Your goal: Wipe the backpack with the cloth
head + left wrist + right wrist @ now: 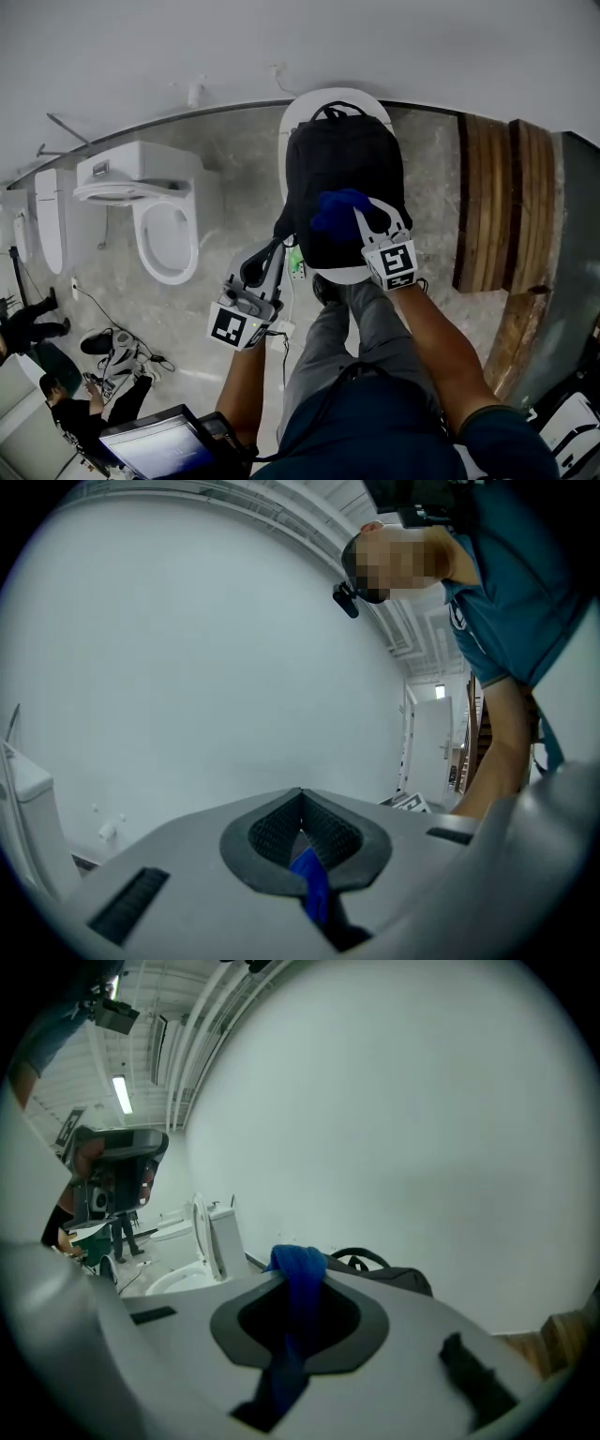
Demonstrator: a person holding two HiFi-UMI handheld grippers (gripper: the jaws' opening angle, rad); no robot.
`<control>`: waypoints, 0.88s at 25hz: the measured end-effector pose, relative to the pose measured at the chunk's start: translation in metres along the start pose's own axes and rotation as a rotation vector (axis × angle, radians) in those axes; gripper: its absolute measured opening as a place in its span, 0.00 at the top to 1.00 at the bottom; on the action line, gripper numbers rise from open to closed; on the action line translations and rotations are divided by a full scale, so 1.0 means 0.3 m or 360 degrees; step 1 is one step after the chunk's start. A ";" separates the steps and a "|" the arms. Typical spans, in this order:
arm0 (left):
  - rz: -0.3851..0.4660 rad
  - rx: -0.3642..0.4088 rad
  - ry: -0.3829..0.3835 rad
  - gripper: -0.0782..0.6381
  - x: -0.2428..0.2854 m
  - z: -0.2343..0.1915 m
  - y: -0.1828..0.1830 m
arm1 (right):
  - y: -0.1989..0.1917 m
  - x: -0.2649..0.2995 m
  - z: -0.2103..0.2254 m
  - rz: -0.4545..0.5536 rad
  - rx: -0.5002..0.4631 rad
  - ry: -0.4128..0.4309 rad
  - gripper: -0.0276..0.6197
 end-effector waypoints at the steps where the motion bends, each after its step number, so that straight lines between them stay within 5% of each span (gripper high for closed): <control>1: 0.0008 0.0010 -0.0006 0.89 -0.008 0.007 0.010 | 0.022 -0.025 0.001 0.0034 0.0003 -0.0023 0.91; 10: 0.0059 0.0086 -0.0044 0.89 -0.152 0.141 0.174 | 0.315 -0.414 -0.066 0.0395 0.0071 -0.0189 0.91; 22: 0.0191 0.0200 -0.0070 0.89 -0.421 0.407 0.486 | 0.684 -1.037 -0.282 0.0779 -0.0131 -0.0266 0.91</control>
Point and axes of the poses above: the fingertips, and each gripper's own axes: x forward along the fingers, z to its right, y out of its top, the point moved 4 cm from there along -x, backward along the fingers, and after that the axes turned 4 degrees about -z, right-handed, at the moved point
